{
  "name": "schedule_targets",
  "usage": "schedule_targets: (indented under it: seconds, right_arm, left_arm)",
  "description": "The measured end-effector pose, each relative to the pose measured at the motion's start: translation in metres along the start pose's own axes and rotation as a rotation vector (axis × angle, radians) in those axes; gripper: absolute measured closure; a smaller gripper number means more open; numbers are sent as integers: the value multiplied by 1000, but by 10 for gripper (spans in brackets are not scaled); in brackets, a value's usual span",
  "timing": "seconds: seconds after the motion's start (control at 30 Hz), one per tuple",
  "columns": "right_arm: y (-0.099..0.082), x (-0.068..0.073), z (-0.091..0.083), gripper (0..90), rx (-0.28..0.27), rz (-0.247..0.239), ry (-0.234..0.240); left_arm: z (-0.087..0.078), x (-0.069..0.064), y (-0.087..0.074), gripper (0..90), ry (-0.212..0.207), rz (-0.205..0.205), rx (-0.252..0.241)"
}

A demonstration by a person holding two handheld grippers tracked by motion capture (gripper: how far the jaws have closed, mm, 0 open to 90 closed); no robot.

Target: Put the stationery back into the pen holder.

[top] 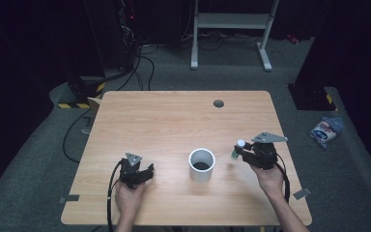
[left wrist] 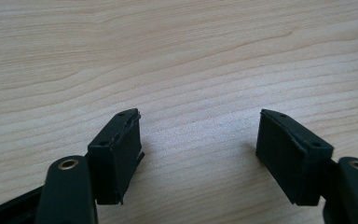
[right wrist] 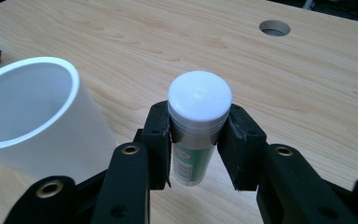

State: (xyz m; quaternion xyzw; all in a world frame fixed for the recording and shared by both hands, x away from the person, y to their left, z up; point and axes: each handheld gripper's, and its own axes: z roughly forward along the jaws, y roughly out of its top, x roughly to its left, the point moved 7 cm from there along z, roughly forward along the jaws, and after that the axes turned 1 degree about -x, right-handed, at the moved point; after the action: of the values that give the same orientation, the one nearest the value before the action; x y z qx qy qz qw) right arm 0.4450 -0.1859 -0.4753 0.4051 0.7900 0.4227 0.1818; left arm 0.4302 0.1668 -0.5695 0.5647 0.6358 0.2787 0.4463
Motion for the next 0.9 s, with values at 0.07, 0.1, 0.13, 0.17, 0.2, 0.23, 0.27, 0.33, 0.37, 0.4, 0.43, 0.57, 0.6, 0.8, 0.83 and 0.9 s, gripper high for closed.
schedule_targets:
  seconds: [0.07, 0.1, 0.13, 0.17, 0.2, 0.23, 0.27, 0.33, 0.37, 0.4, 0.43, 0.57, 0.6, 0.8, 0.83, 0.9]
  right_arm:
    - [1, 3, -2, 648, -2, 4, 15]
    - [2, 4, -4, 648, -5, 0, 19]
    - [4, 6, -5, 648, -9, -1, 22]
    - [5, 8, -7, 648, -12, 4, 29]
    - [6, 9, -8, 648, -17, -2, 35]
    - [7, 11, -10, 648, -20, -2, 42]
    - [8, 13, -11, 648, -23, -7, 48]
    - [10, 17, -13, 647, -23, -8, 60]
    - [11, 19, -14, 647, -19, -11, 66]
    - [12, 20, -15, 647, -22, -23, 69]
    - [12, 20, -15, 647, -22, -23, 69]
    - [17, 30, -20, 647, -29, -28, 94]
    - [19, 31, -21, 647, -33, -36, 98]
    - [23, 40, -25, 647, -42, -55, 117]
    - [25, 42, -26, 648, -45, -61, 120]
    - [26, 46, -27, 648, -45, -65, 127]
  left_arm:
    - [0, 0, 0, 308, 0, 0, 0]
    - [0, 0, 0, 308, 0, 0, 0]
    - [0, 0, 0, 307, 0, 0, 0]
    - [0, 0, 0, 308, 0, 0, 0]
    - [0, 0, 0, 308, 0, 0, 0]
    - [0, 0, 0, 307, 0, 0, 0]
    - [0, 0, 0, 308, 0, 0, 0]
    - [0, 0, 0, 306, -1, 5, 3]
    - [0, 0, 0, 306, 0, 8, 5]
    - [0, 0, 0, 306, 0, 7, 4]
    - [0, 0, 0, 306, 0, 7, 4]
    - [0, 0, 0, 306, -1, 2, 2]
    - [0, 0, 0, 306, -1, 1, 1]
    - [0, 0, 0, 305, -1, 0, 0]
    - [0, 0, 0, 305, 0, 0, 2]
    - [0, 0, 0, 305, 0, 1, 2]
